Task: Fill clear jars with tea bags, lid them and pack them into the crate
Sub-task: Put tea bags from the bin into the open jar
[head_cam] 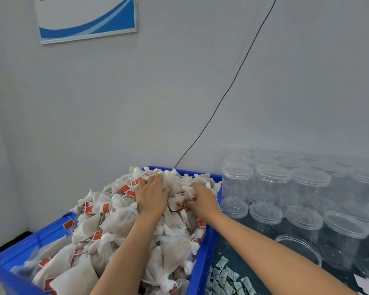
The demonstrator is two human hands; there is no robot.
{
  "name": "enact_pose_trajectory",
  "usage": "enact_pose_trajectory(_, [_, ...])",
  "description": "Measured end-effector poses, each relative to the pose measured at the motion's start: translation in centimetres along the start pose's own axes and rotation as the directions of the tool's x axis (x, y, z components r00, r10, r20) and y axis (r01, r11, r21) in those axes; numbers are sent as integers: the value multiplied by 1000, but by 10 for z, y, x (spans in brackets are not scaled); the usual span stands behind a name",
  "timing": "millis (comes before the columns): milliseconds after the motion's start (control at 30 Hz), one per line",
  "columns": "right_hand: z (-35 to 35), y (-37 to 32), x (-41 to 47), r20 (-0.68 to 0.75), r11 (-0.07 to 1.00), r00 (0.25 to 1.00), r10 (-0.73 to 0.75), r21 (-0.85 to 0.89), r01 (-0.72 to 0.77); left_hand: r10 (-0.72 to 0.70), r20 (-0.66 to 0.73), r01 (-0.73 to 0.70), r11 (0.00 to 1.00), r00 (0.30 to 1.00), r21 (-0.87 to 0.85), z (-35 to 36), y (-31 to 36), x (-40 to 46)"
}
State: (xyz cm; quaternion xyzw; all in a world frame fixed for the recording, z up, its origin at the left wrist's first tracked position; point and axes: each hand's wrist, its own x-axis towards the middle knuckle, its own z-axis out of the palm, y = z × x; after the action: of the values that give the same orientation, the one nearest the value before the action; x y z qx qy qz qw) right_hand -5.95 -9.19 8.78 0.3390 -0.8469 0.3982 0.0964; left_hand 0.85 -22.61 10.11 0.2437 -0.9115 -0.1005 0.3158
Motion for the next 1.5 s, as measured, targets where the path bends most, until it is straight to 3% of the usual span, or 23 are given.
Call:
enact_pose_trajectory(167, [-15, -14, 12, -133, 895, 988, 73, 447, -6, 5, -20, -5, 1000, 1000, -30, 5, -3, 3])
enact_pose_trajectory(333, [-21, -15, 13, 28, 683, 973, 231, 707, -183, -1, -152, -45, 953, 988, -300, 2, -1, -1])
enact_pose_trajectory(433, [-24, -10, 8, 183, 666, 967, 178, 701, -255, 13, -144, -84, 862, 989, -501, -4, 3, -4])
enact_pose_trajectory(567, [-21, -11, 0, 232, 707, 970, 70, 674, -213, 195, -72, -187, 681, 978, -708, -13, 7, -11])
enact_pose_trajectory(633, [-19, -11, -1, 211, 706, 973, 97, 674, -217, 208, 0, -125, 587, 978, -800, -17, 6, -11])
enact_pose_trajectory(700, [-21, -9, 1, 149, 711, 972, 183, 663, -236, 113, 43, -22, 518, 993, -855, -20, 6, -10])
enact_pose_trajectory(833, [-27, -3, 1, 96, 708, 955, 280, 651, -273, -128, -168, 7, 816, 977, -578, -16, -1, -5])
enact_pose_trajectory(933, [-30, 4, 0, 100, 711, 941, 323, 630, -311, -159, -164, 118, 965, 974, -233, -8, -4, -1])
enact_pose_trajectory(1000, [-31, 10, -2, 108, 701, 932, 345, 631, -332, -192, -81, 195, 981, 978, 22, -5, -2, 0])
enact_pose_trajectory(1067, [-35, 16, -5, 124, 674, 928, 350, 654, -342, -215, -46, 218, 970, 976, 103, -4, -3, 1])
enact_pose_trajectory(1133, [-39, 21, -8, 131, 669, 929, 346, 660, -342, -207, -64, 208, 978, 976, 5, -4, -6, 3])
enact_pose_trajectory(1267, [-50, 26, -11, 153, 644, 926, 344, 680, -351, -201, -218, 109, 921, 955, -373, -11, -6, 0])
enact_pose_trajectory(1500, [-70, 20, -17, 248, 601, 955, 165, 742, -297, -231, -429, -66, 815, 873, -575, -26, -3, -3])
